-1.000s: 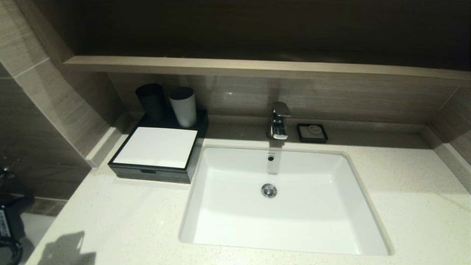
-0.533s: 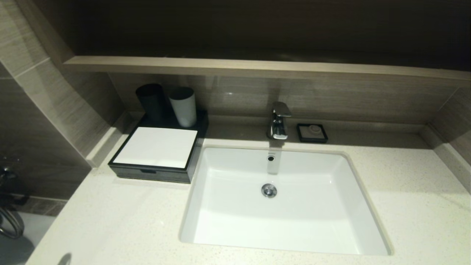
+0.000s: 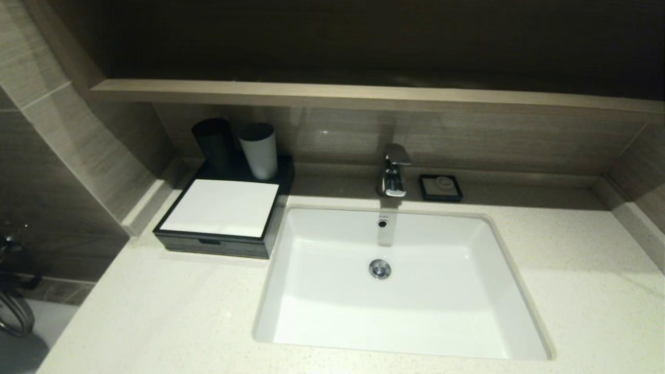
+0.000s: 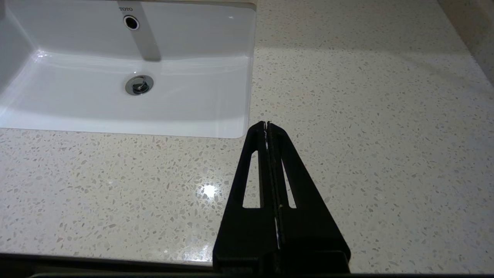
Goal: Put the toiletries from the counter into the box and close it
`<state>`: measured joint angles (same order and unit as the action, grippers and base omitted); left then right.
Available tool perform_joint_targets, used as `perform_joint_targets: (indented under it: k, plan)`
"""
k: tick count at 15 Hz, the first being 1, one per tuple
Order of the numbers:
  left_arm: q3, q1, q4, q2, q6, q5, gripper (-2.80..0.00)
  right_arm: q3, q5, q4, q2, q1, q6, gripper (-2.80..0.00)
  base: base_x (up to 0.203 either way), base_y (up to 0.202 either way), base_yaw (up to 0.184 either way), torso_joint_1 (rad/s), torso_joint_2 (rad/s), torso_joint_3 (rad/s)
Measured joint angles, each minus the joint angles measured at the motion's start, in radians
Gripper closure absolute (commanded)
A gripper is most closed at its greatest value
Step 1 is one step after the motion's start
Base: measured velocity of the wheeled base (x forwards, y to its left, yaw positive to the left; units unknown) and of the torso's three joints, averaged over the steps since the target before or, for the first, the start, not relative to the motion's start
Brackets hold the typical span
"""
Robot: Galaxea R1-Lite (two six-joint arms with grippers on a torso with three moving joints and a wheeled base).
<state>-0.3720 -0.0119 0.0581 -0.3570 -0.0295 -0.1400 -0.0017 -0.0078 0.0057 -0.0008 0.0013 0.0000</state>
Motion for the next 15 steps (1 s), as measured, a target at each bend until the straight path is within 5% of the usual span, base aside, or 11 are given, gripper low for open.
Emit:
perform_joint_targets:
  k: [15]
  plan:
    - [0.108,0.012,-0.025,0.257,0.110,-0.017,0.00,0.000,0.000,0.000,0.000,0.000,0.000,0.00,0.000,0.000,0.000,0.000,0.00,0.000]
